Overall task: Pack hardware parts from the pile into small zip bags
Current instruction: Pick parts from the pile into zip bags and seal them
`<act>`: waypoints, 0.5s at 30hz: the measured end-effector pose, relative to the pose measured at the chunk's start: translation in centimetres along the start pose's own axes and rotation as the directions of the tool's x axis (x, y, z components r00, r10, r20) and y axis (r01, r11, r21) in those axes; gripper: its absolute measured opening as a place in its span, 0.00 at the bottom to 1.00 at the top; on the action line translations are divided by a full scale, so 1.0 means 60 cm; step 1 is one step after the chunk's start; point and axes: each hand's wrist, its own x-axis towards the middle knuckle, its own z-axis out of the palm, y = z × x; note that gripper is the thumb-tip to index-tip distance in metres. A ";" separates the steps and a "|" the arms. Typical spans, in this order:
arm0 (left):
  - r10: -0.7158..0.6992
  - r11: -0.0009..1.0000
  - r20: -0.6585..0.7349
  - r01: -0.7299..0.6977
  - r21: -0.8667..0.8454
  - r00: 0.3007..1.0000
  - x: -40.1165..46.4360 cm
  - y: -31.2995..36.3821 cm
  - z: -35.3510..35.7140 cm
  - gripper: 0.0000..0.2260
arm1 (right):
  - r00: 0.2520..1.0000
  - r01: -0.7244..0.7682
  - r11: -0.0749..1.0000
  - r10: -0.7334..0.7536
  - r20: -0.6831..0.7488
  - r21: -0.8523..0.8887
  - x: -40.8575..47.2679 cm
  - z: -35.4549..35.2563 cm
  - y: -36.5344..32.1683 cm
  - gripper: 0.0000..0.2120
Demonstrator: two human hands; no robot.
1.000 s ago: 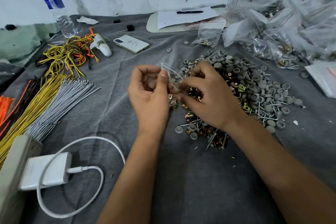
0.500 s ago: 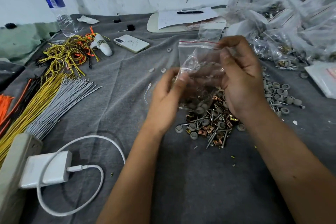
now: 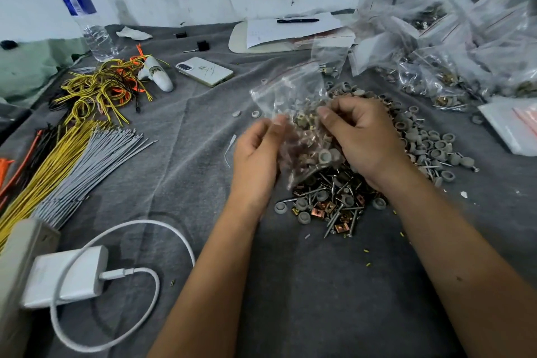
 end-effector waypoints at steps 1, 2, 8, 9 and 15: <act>0.006 0.999 -0.046 -0.008 -0.040 0.999 0.002 0.001 -0.002 0.11 | 0.999 -0.008 1.000 0.008 0.050 0.005 -0.002 -0.002 -0.001 0.11; -0.001 0.995 -0.093 -0.008 -0.099 0.996 0.004 0.002 -0.003 0.11 | 0.994 -0.004 1.000 0.004 0.109 -0.001 -0.004 -0.003 -0.003 0.11; -0.114 0.973 -0.024 0.107 -0.204 0.993 0.001 0.003 -0.003 0.15 | 0.994 0.055 0.994 -0.064 0.094 0.095 -0.006 0.005 -0.008 0.19; -0.117 0.977 -0.005 0.115 -0.180 0.993 0.000 0.003 -0.001 0.16 | 0.997 0.059 0.991 -0.065 0.050 0.117 -0.005 0.006 -0.007 0.17; -0.007 0.997 -0.082 0.000 -0.082 0.997 0.005 0.001 -0.004 0.10 | 0.999 0.038 0.977 -0.038 -0.006 0.209 -0.002 0.006 -0.004 0.11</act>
